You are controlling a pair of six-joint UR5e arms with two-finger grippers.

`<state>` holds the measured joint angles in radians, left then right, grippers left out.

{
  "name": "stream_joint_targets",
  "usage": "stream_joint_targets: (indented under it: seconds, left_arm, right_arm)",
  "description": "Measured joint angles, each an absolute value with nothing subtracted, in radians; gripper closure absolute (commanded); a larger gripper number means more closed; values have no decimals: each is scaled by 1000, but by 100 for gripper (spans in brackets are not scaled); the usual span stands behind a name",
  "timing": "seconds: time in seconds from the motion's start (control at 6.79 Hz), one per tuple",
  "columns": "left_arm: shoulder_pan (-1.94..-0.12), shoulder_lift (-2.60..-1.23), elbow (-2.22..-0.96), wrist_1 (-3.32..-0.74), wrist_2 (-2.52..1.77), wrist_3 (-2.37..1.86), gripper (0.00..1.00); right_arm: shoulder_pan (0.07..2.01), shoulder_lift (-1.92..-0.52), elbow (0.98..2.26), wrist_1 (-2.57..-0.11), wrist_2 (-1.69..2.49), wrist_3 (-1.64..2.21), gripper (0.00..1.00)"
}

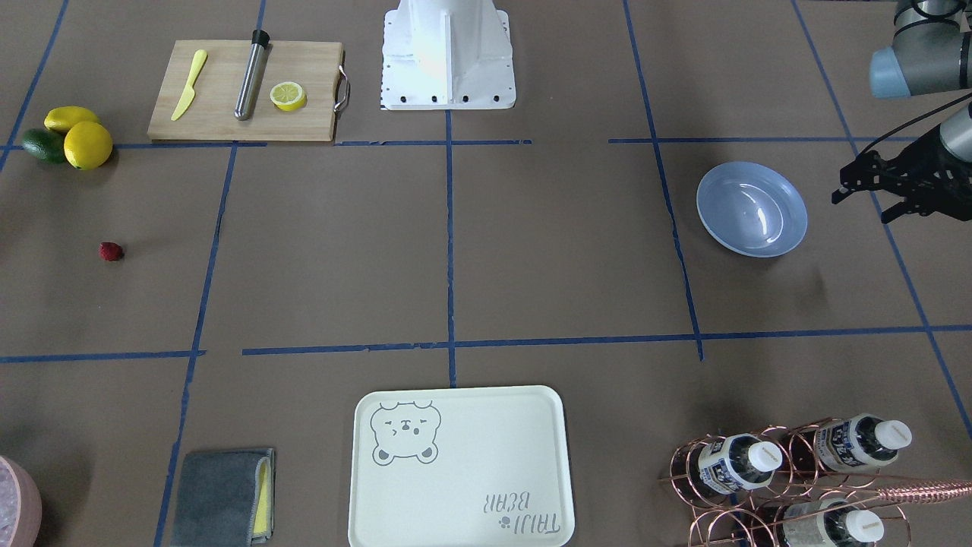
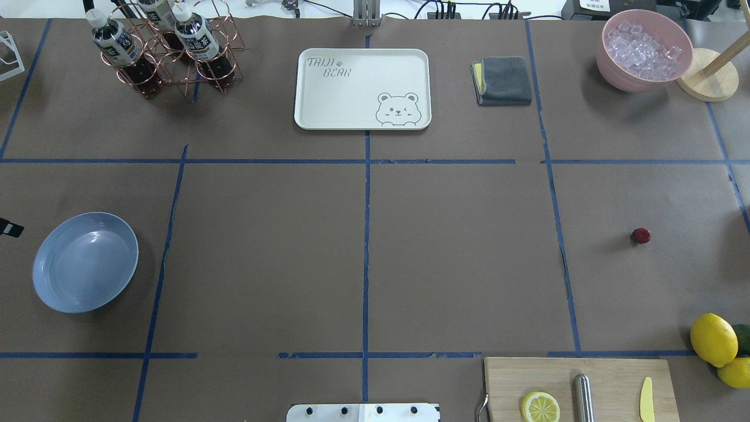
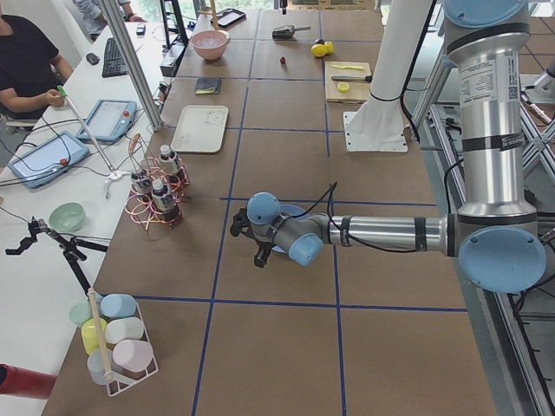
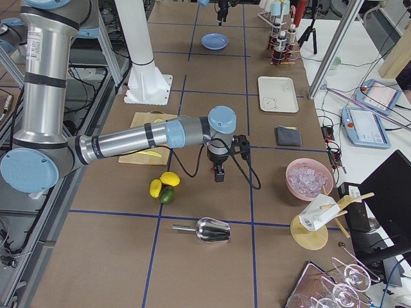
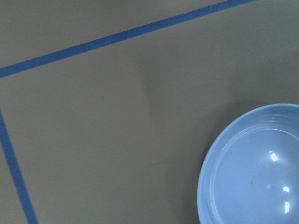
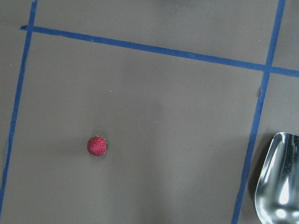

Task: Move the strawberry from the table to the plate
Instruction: 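Move the left gripper down toward the rim of the light blue plate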

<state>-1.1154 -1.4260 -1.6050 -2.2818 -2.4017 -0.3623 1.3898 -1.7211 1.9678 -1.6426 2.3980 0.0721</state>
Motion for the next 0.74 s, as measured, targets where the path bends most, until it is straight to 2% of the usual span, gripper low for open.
stream_joint_targets:
  seconds: [0.44, 0.74]
  left_arm:
    - [-996, -1428, -1564, -2420, -2296, -500, 2]
    - [-974, -1432, -1559, -2422, -2274, -519, 11]
  right_arm:
    - [1390, -1721, 1970, -1641, 2399, 72, 0]
    - [1390, -1721, 1970, -1641, 2398, 72, 0]
